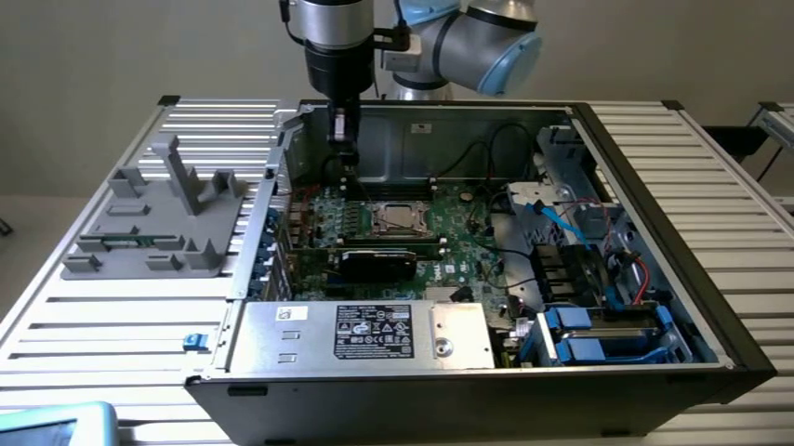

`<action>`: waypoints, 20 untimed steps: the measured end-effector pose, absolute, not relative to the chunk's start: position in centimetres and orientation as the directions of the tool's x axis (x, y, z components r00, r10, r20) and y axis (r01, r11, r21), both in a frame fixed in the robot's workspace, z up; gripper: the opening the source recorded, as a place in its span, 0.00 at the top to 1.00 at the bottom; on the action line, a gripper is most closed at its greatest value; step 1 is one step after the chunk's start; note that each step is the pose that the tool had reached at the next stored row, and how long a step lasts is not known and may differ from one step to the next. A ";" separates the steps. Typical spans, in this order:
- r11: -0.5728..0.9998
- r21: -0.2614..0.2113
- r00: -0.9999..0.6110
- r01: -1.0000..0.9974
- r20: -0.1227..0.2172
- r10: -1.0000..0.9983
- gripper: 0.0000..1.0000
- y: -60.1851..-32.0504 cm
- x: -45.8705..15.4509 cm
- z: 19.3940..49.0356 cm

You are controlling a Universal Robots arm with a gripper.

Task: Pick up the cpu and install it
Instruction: 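Close the cpu cover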

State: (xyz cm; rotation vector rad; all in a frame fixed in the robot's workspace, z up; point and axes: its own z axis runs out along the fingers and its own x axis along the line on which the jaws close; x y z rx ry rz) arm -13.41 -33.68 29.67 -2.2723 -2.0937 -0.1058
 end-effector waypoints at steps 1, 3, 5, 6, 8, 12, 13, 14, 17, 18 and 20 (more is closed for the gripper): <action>-0.098 0.010 0.097 0.995 0.084 0.992 0.88 -33.7 -13.4 29.7; -0.132 0.010 0.131 0.991 0.084 0.988 0.88 -33.7 -13.4 29.7; -0.164 0.010 0.163 0.986 0.084 0.983 0.88 -33.7 -13.4 29.7; -0.180 0.010 0.179 0.984 0.084 0.980 0.88 -33.7 -13.4 29.7; -0.213 0.010 0.211 0.977 0.084 0.974 0.88 -33.7 -13.4 29.7; -0.278 0.010 0.276 0.961 0.084 0.957 0.88 -33.7 -13.4 29.7; -0.294 0.010 0.292 0.956 0.084 0.953 0.88 -33.7 -13.4 29.6; -0.310 0.010 0.308 0.951 0.084 0.948 0.88 -33.7 -13.4 29.6; -0.356 0.010 0.354 0.934 0.084 0.931 0.88 -33.7 -13.4 29.6; -0.371 0.010 0.368 0.929 0.084 0.926 0.88 -33.7 -13.4 29.6; -0.401 0.010 0.399 0.916 0.084 0.913 0.88 -33.7 -13.4 29.6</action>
